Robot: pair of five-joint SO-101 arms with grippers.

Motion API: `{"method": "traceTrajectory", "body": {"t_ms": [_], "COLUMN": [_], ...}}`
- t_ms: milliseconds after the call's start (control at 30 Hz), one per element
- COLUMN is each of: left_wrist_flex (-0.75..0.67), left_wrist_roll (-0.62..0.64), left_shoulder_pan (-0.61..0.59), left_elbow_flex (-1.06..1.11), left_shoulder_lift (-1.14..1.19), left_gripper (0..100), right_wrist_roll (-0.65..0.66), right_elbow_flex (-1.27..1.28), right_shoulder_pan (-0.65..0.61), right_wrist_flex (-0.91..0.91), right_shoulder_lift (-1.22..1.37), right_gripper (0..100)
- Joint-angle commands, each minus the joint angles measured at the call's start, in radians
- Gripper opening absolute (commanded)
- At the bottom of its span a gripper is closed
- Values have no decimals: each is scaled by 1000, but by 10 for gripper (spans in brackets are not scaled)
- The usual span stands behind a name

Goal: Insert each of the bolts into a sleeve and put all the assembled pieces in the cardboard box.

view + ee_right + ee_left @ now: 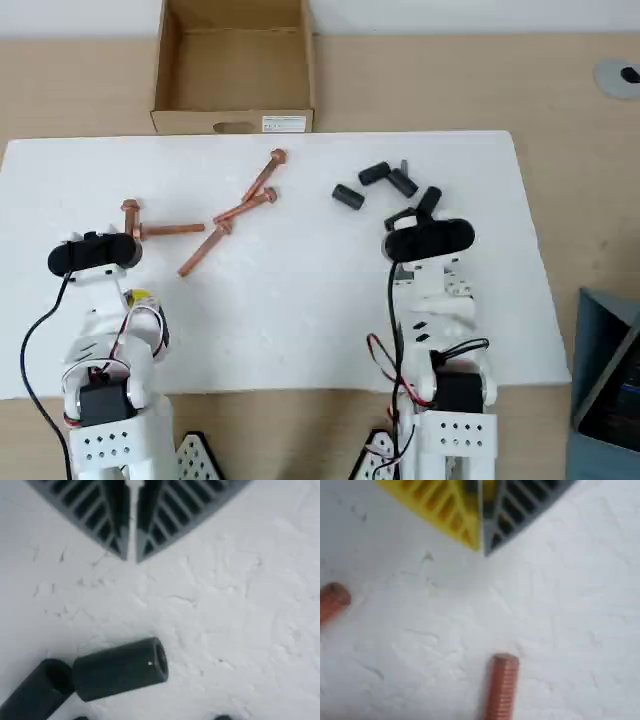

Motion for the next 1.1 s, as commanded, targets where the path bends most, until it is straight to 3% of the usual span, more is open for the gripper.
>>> {"method": "traceTrajectory", "body": {"t_ms": [0, 833, 1067], "left_wrist_flex": [-5, -5, 3], "left_wrist_roll": [-5, -2, 2], "left_shoulder_pan": [-2, 11, 18], "left_elbow_flex": [-3, -8, -195], "left_shoulder_lift": [-7, -7, 2], "left_gripper": [5, 5, 4], "right_wrist_roll": [0, 5, 6], "right_elbow_flex": [1, -5, -263], "right_shoulder_pan": [-8, -28, -25], "right_wrist_flex": [-14, -8, 132], "right_shoulder_lift": [4, 4, 15], "right_gripper": [10, 11, 11]}}
